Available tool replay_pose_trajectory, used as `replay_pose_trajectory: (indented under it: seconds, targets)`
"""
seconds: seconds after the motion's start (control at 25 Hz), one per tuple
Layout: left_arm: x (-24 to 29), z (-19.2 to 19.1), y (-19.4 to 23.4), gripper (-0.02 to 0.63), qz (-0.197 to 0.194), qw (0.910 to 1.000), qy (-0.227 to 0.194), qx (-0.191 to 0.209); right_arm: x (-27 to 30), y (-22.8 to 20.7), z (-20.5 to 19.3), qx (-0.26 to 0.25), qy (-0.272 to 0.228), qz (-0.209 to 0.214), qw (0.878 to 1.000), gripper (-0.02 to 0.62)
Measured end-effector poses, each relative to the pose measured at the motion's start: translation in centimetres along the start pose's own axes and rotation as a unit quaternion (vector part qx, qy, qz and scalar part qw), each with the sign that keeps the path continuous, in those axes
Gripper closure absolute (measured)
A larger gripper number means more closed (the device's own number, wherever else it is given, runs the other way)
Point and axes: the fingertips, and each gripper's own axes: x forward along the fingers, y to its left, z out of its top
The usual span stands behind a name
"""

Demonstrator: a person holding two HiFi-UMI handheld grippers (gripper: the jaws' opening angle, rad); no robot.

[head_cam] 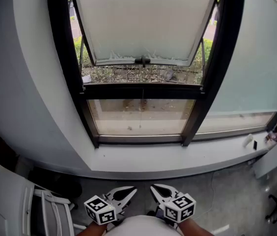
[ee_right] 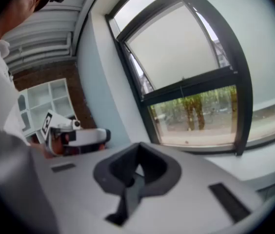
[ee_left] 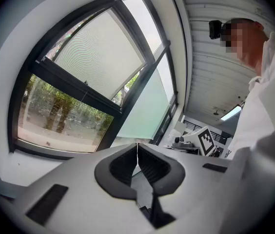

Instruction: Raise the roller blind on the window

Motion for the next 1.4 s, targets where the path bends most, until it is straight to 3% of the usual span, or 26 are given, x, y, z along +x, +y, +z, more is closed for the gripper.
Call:
replay_pose_trajectory:
  seconds: [0.72,1.0,1.24,1.4]
  targets:
    - [1.2,-0.8,-0.1,0.578,0.011,0.9998,0.01,-0.014,-1.5,-1.3,-0.4,-0.003,-0.003,-0.005,1.0,0.574]
    - [2.2,-0.3,-0.2,0.578,0.019,0.9998,0.005,-0.007,-2.2,-3.5,0.6,0.024,-0.023,-0.016,0.999,0.571]
    - [3.5,-0.1,0.1,0.577,0.037,0.9993,0.004,0.005,-2.8,-5.2,1.4,-0.017,-0.019,-0.017,1.0,0.569]
    - [4.9,0.0,0.1,0.577,0.048,0.9988,0.001,0.012,-3.1,-6.6,1.9,-0.018,-0.023,-0.004,1.0,0.557]
